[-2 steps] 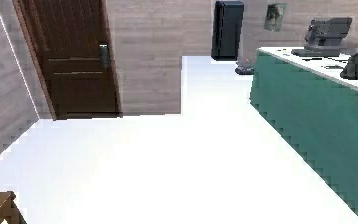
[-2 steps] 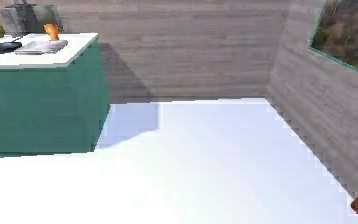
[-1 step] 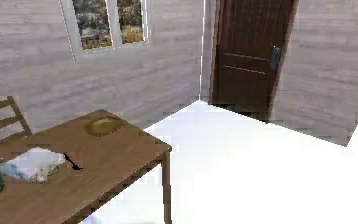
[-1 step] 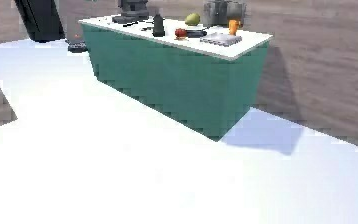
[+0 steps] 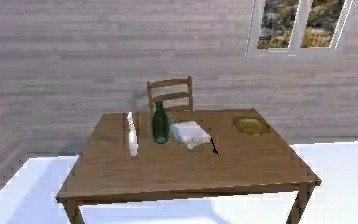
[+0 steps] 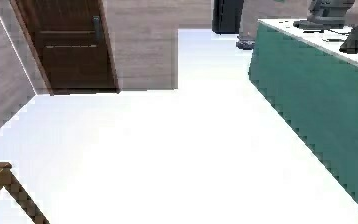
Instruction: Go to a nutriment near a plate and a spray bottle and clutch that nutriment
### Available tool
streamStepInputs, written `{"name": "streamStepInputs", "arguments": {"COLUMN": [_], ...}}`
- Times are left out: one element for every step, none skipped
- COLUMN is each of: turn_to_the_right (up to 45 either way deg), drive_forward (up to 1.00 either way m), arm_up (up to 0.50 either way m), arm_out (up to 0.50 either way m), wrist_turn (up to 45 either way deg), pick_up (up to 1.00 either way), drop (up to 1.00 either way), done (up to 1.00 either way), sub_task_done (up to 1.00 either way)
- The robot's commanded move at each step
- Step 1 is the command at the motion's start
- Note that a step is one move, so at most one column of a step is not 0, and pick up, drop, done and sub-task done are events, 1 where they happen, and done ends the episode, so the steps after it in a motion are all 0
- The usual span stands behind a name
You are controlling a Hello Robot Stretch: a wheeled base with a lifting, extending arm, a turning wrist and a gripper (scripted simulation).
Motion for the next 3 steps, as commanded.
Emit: {"name": "streamStepInputs", "arguments": {"turn_to_the_right": [-45.0, -39.0, 45.0], "drive_forward": [0.0, 0.0, 0.0], "arm_up": [0.0, 0.0, 0.0], "arm_out": [0.0, 0.0, 0.0], "wrist_turn": [0.0, 0.0, 0.0], "pick_up": [0.0, 0.0, 0.0], "drop": [0.0, 0.0, 0.0], "done": [0.0, 0.0, 0.0], "sub_task_done": [0.0, 0.0, 0.0]}}
